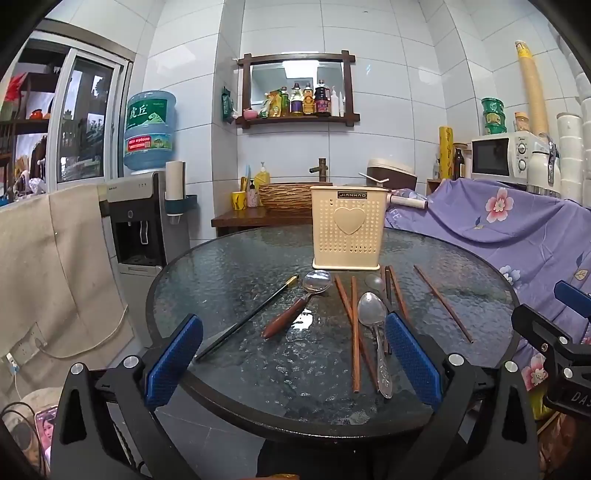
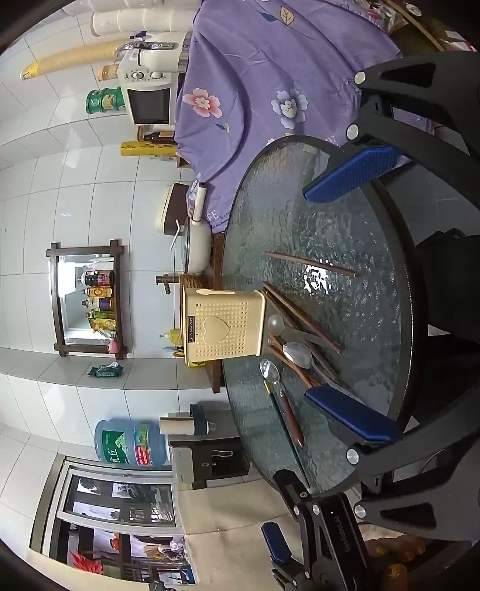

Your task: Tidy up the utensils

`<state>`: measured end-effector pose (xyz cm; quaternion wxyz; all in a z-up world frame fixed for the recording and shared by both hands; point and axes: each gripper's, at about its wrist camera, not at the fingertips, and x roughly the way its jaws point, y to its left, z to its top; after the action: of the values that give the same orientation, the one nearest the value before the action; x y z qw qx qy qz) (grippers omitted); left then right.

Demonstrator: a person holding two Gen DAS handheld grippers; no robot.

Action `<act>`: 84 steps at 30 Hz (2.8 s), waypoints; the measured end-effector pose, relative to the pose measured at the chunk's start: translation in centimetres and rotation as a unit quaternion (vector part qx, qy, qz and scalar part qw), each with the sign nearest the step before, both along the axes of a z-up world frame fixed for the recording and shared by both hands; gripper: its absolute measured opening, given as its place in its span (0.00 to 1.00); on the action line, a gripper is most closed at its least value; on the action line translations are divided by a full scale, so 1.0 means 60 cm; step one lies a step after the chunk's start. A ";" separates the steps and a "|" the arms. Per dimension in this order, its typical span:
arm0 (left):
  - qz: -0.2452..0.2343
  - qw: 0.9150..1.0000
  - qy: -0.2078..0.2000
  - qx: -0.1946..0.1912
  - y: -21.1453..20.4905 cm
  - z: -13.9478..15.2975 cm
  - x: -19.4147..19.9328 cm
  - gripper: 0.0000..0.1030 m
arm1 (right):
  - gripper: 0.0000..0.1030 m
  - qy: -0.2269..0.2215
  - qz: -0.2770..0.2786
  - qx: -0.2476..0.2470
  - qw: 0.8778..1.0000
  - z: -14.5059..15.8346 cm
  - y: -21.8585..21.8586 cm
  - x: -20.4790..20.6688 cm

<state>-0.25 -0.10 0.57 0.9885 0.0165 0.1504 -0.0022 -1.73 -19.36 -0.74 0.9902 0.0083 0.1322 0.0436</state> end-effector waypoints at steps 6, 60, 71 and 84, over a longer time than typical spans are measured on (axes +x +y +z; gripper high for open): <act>0.000 1.000 0.000 0.000 0.002 -0.003 0.000 0.94 | 0.95 -0.004 0.000 -0.002 1.000 0.001 0.002 -0.003; -0.004 1.000 0.008 -0.002 -0.001 -0.010 -0.001 0.94 | 0.95 0.007 0.005 0.001 1.000 -0.004 0.013 0.002; -0.006 1.000 0.008 0.000 -0.005 -0.010 -0.001 0.94 | 0.95 0.006 0.005 -0.001 1.000 -0.006 0.015 0.002; -0.016 0.999 0.027 0.010 -0.005 -0.012 0.014 0.94 | 0.95 0.016 0.004 -0.010 1.000 -0.008 0.018 0.012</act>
<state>0.61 -0.39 -0.14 0.9836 0.0293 0.1769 -0.0173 -1.00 -18.26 -1.21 0.9878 -0.0014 0.1484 0.0461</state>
